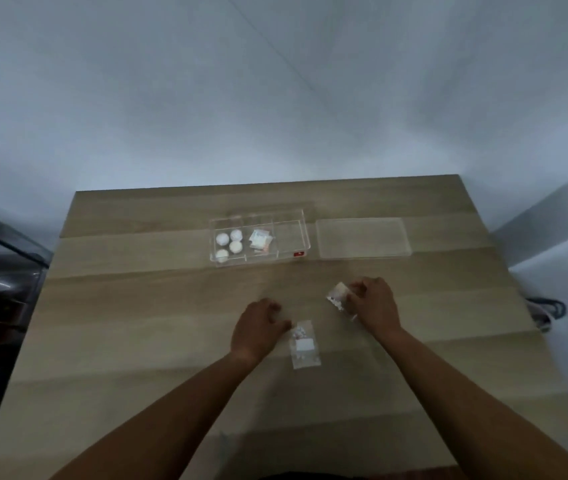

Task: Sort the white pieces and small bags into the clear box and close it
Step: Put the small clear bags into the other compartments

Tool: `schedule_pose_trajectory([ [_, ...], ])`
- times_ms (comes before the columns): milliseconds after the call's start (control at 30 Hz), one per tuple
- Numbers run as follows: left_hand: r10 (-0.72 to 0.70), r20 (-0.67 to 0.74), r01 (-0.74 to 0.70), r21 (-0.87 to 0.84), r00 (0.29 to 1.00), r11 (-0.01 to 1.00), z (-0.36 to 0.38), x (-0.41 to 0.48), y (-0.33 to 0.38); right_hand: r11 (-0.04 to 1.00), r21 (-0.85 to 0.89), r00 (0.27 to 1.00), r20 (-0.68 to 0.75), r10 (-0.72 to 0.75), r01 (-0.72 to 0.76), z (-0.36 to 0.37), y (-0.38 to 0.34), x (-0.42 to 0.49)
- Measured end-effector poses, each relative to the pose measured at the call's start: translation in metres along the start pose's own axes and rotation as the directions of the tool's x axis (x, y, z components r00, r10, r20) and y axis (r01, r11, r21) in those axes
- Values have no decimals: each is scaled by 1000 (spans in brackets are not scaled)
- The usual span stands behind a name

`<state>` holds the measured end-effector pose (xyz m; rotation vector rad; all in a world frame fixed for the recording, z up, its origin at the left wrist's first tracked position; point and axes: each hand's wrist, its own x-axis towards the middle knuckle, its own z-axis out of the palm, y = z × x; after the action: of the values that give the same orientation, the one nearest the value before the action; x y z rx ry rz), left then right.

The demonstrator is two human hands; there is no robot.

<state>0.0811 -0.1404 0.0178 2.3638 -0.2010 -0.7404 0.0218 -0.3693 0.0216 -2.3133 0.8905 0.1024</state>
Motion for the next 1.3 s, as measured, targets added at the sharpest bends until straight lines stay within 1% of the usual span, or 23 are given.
schedule_pose_trajectory([
  [133,7,16,-9,128,1000,992,15,-9,9,998,-46,998,39,50,-48,3,6,-7],
  [333,36,7,-36,317,999,948,29,-22,16,994,-49,995,12,102,-102,7,-1,-12],
  [433,14,27,-22,346,1000,938,28,-22,21,991,-80,994,12,109,-108,8,-3,-12],
  [567,4,61,-24,326,998,945,24,-20,23,992,-86,995,19,98,-96,9,-7,-12],
  [667,-11,83,-9,232,997,973,20,-16,21,994,0,992,54,113,-113,10,-8,-14],
  [733,-51,103,35,151,993,988,14,-13,20,988,74,989,75,129,-135,11,-6,-15],
  [833,-112,140,110,18,984,994,7,-6,20,973,172,987,62,146,-155,12,0,-15],
  [933,-179,213,222,-202,961,954,-3,-3,21,962,221,986,62,153,-163,11,6,-13],
  [1033,-176,286,271,-334,942,903,-20,-1,30,906,351,971,112,212,-238,9,11,-13],
  [1100,-149,309,267,-385,939,883,-35,4,44,857,431,959,141,248,-284,7,14,-14],
  [1167,-97,288,219,-427,953,878,-52,16,62,826,476,953,153,260,-302,4,18,-14],
  [1233,-71,235,179,-474,969,862,-66,33,82,808,505,952,151,265,-305,1,21,-14],
  [1300,-78,161,146,-472,984,870,-76,54,98,799,516,951,150,272,-310,0,24,-14],
])
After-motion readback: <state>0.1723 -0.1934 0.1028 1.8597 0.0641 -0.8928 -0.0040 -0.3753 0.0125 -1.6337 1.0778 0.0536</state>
